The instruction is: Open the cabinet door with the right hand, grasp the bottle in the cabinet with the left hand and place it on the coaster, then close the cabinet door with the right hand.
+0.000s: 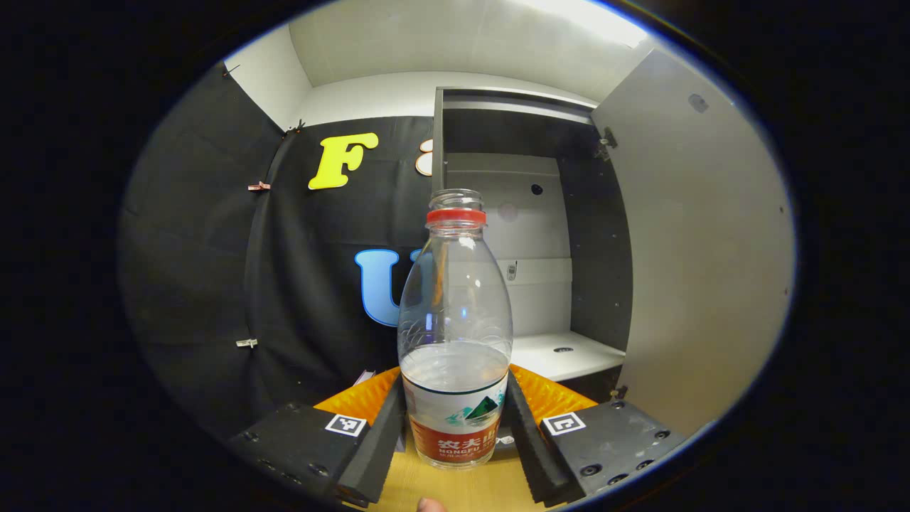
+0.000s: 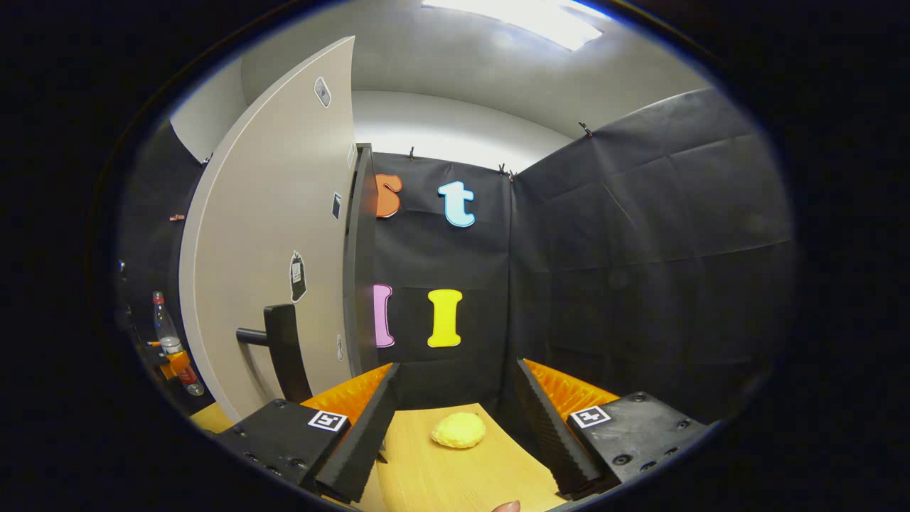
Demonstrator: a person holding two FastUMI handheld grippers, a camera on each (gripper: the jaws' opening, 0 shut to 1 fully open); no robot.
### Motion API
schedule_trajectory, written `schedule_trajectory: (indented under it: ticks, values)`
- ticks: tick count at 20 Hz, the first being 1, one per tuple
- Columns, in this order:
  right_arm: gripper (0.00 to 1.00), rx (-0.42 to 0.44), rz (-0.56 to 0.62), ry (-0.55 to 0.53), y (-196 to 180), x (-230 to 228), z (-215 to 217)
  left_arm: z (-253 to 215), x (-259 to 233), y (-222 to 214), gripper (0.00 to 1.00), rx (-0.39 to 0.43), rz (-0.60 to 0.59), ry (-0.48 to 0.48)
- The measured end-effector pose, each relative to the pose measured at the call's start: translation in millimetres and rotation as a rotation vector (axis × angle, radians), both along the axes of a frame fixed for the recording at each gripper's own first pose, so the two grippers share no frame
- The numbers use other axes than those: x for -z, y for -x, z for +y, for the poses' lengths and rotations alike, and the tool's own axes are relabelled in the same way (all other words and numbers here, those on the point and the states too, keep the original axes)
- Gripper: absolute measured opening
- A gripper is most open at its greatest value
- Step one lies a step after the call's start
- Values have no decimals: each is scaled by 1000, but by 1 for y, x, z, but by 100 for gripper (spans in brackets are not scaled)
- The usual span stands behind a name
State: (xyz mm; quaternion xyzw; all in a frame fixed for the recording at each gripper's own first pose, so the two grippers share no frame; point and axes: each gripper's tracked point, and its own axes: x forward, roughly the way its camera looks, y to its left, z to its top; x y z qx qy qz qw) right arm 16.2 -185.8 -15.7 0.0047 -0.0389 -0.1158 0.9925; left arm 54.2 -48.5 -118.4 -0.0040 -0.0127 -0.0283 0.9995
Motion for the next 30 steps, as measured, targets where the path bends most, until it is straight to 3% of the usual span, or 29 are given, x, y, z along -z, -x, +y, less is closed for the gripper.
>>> schedule_trajectory:
  ticks: [7, 13, 15, 16, 21, 30]
  values:
    - [98, 36, 5, 8, 13, -4, 7, -6, 78, 35, 75, 63, 13, 4]
    - [97, 54, 2, 16, 16, -8, 17, -3, 158, 59, 75, 108, 58, 61]
    - [90, 70, 3, 14, 16, -8, 15, -5, 180, 61, 75, 143, 65, 53]
    - [95, 73, 6, 8, 16, -7, 14, -7, 194, 62, 76, 163, 79, 46]
    - [96, 101, 17, -69, 16, -2, 6, -2, 255, 70, 76, 206, 140, 40]
    - [97, 146, 23, -28, 31, -5, 5, -4, 307, 64, 77, 239, 164, 9]
